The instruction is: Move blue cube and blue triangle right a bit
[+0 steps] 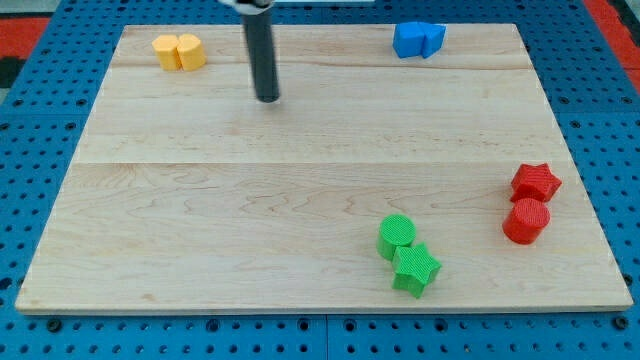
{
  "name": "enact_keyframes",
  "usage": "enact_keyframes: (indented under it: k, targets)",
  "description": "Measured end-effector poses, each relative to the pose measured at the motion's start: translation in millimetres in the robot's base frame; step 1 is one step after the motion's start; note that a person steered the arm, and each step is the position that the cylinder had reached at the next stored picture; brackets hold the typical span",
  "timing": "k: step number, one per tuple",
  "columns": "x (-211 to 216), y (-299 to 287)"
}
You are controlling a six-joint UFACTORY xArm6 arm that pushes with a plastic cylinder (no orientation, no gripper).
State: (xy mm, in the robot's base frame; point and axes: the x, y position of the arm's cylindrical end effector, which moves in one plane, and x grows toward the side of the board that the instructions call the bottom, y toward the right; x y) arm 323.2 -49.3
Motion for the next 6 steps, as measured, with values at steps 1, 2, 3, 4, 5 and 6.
enact_keyframes:
  k: [1,2,3,4,5,6]
  targets:
    - [-31.6,76.5]
    - [-54.7,105.6]
    - [-74.9,100.1]
    - [-92.1,99.7]
    - [-96.8,114.2]
    - [-104.7,112.5]
